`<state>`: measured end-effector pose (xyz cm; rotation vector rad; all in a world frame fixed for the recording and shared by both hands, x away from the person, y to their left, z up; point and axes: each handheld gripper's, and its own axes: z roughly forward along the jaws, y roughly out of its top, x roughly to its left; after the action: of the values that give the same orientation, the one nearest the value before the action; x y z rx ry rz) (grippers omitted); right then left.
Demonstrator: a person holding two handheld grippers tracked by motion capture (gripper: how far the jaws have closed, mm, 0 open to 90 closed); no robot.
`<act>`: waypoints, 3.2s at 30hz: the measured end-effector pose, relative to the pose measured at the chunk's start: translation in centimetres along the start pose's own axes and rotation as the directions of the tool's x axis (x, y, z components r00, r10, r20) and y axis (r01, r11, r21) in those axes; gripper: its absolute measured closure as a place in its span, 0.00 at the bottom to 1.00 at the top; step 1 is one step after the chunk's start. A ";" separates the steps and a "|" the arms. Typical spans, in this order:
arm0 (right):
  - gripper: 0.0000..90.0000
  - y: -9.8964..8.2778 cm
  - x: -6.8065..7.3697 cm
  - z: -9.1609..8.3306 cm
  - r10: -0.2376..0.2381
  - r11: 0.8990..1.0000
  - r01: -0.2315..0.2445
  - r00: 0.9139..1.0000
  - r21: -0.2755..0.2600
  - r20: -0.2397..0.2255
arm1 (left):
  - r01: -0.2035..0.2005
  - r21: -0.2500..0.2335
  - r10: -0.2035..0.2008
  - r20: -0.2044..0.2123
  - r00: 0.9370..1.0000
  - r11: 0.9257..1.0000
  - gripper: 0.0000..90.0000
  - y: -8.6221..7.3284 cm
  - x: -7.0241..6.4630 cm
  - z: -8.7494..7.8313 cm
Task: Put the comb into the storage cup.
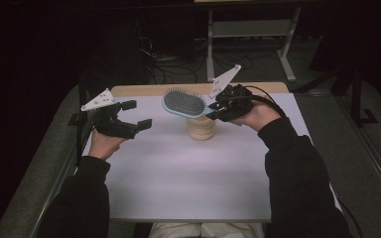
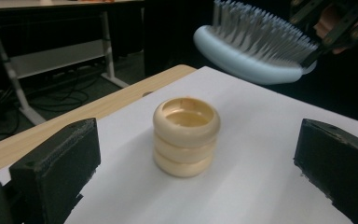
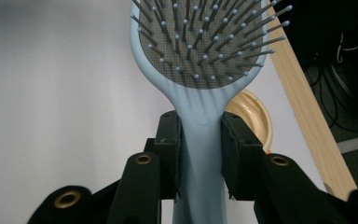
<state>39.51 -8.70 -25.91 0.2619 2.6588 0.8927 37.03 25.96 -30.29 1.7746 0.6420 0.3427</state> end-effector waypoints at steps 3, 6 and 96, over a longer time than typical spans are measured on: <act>0.77 0.2 -0.1 0.3 0.002 1.000 -0.002 1.000 -0.010 0.007 | 0.024 -0.020 -0.024 0.011 1.000 1.000 0.00 0.5 0.0 0.4; 0.76 0.3 -0.1 0.5 0.005 1.000 -0.005 1.000 -0.013 0.011 | 0.031 -0.019 -0.031 0.011 0.999 0.999 0.00 0.6 0.0 1.0; 0.00 -1.4 -1.9 1.3 0.288 0.945 -0.267 0.953 -0.188 0.097 | 0.195 -0.121 -0.189 0.057 0.980 0.973 0.63 7.1 -0.2 5.7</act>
<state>41.59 -9.58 -27.23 0.6411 2.4490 1.1464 41.70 20.00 -25.25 1.5806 0.7374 0.2048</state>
